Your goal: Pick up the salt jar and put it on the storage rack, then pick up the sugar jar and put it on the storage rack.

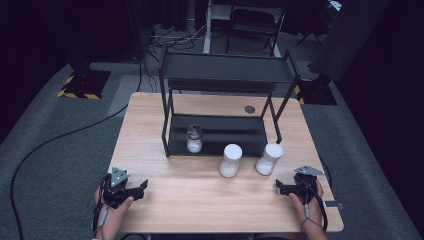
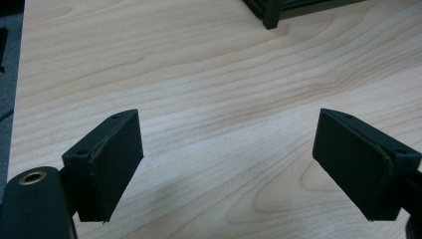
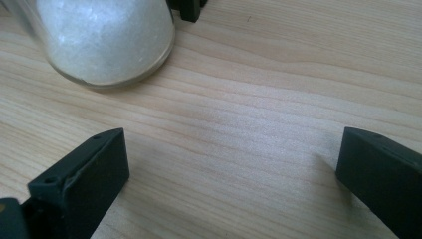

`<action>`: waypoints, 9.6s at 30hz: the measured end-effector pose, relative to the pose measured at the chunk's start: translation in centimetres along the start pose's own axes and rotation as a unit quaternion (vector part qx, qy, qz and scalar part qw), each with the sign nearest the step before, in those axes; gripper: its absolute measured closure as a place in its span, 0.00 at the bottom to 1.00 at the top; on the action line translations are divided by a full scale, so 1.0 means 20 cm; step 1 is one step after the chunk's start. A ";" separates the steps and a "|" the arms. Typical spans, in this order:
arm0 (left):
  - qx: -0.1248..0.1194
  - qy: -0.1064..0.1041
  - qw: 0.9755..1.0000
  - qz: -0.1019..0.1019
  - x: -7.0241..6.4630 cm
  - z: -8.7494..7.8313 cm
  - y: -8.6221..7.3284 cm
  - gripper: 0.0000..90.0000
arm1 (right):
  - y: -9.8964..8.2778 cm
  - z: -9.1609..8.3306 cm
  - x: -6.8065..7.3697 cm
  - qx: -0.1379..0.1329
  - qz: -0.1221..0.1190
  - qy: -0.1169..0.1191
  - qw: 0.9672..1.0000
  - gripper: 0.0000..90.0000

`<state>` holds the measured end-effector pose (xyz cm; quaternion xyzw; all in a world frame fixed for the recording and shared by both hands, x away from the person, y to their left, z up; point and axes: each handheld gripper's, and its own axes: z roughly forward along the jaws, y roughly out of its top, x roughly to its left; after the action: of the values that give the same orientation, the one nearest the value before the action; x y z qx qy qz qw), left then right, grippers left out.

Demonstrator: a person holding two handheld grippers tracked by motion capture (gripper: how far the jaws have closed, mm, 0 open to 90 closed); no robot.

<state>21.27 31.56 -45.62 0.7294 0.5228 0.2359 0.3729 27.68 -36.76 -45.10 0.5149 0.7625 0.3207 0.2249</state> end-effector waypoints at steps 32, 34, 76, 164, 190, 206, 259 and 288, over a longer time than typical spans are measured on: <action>0.063 0.004 0.998 0.013 0.01 0.07 0.08 0.06 | 0.00 0.00 0.00 0.000 0.000 0.000 1.000 0.00; 0.063 0.004 0.998 0.013 0.01 0.07 0.08 0.06 | 0.00 0.00 0.00 0.000 0.000 0.000 1.000 0.00; 0.066 -0.003 0.998 0.019 0.01 0.06 0.07 0.04 | 0.23 -0.33 0.05 -0.039 -0.009 0.031 0.999 0.07; 0.068 0.006 0.998 0.012 -0.01 0.08 0.08 0.03 | 0.71 -0.18 0.55 -0.088 -0.045 0.127 0.987 0.07; 0.068 0.006 0.998 0.012 -0.01 0.08 0.08 0.03 | 0.66 -0.04 0.61 -0.070 -0.046 0.128 0.988 0.06; 0.068 0.006 0.998 0.012 -0.01 0.08 0.08 0.03 | 0.66 0.05 0.64 -0.033 -0.053 0.118 0.991 0.19; 0.070 0.007 0.997 0.012 -0.02 0.08 0.09 0.02 | 0.91 -0.18 0.63 -0.070 -0.092 0.117 0.986 0.36; 0.070 0.008 0.997 0.011 -0.02 0.08 0.09 0.02 | 1.06 0.11 0.70 -0.066 -0.085 0.102 0.989 0.36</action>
<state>23.33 30.42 -45.20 0.7574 0.5328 0.2091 0.3143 37.54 -17.54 -31.60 0.3966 0.7995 0.4012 0.2061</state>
